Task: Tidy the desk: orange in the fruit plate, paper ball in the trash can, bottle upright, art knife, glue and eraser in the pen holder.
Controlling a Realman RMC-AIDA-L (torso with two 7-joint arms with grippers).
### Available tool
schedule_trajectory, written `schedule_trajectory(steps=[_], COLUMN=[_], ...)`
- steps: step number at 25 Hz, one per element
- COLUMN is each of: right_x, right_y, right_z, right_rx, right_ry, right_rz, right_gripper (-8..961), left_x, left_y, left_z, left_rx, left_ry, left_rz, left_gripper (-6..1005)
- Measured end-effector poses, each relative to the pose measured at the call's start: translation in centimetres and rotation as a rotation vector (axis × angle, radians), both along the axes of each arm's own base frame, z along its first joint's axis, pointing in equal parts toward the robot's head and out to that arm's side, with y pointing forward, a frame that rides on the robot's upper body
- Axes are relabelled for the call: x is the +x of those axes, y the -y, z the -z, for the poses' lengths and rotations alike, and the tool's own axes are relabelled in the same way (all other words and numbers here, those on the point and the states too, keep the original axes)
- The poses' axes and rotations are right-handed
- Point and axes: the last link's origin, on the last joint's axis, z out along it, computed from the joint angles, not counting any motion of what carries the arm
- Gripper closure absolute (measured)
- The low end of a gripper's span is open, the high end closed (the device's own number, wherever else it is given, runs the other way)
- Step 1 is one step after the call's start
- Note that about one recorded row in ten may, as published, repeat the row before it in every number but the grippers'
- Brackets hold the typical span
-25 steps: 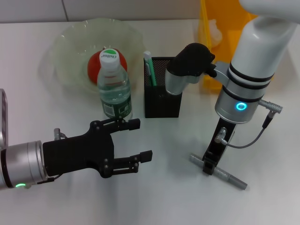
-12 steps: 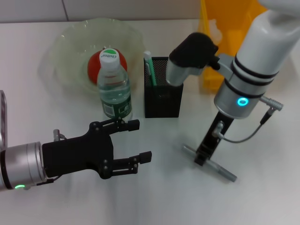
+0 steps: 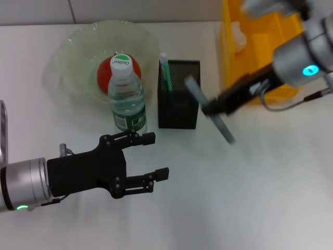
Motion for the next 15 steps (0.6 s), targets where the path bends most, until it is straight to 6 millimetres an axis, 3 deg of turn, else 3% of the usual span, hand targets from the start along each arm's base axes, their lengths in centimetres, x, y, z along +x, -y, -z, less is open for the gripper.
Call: schedule_trajectory(steps=[6,12,15], right_x=[1.4,4.7,5.2], right_y=[0.7,1.1,1.2], right_z=[-3.2,-2.2,-1.5], right_rx=[0.168,0.357,0.378], right_ry=[-0.515,-0.823,-0.828], right_rz=[-0.141,-0.249,-0.266], right_gripper=[813,814,814], left_x=[0.0,0.2,0.2], left_y=[-0.1,-0.2,-0.2], left_z=[-0.1,-0.1,-0.1], left_rx=[0.007,0.007,0.007], left_ry=[0.005,0.01,0.01], left_rz=[-0.004,0.002,0.004], left_gripper=[202,202,202])
